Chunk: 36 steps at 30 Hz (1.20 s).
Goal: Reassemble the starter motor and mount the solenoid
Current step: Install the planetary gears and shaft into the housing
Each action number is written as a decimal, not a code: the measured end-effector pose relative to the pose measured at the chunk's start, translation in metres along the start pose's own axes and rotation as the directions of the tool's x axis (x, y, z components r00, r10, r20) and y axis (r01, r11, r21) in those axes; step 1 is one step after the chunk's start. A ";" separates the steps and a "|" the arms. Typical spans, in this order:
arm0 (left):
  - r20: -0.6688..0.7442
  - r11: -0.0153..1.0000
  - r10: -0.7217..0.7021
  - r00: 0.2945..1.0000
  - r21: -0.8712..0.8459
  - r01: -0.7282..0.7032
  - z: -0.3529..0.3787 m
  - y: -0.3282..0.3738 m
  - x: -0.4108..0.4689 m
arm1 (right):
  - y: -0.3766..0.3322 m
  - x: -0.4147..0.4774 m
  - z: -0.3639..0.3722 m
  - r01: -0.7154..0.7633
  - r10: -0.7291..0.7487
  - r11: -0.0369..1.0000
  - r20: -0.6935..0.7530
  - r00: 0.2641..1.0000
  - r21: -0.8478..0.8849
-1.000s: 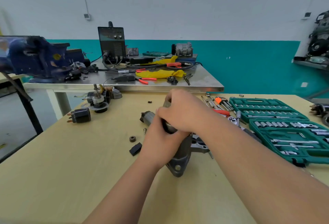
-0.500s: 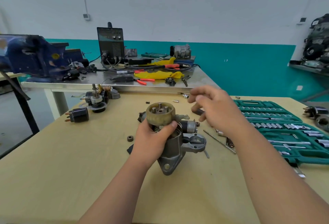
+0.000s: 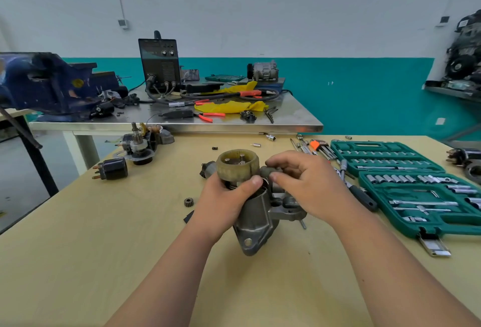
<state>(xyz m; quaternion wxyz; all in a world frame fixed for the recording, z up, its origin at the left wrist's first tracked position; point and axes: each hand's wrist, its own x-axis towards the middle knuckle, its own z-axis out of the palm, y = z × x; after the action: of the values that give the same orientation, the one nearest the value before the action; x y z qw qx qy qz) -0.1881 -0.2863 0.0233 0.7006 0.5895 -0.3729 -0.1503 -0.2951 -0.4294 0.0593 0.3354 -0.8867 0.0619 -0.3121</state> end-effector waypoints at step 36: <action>-0.050 0.978 0.027 0.998 0.209 -0.016 0.010 0.001 -0.002 | 0.004 -0.036 -0.001 -0.104 0.102 0.991 -0.038 0.994 -0.081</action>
<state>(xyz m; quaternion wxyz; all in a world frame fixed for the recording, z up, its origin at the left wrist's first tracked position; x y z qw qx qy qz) -0.1967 -0.2921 0.0238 0.6460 0.6593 -0.3746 -0.0872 -0.3241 -0.4219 0.0389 0.3128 -0.8902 0.1261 -0.3064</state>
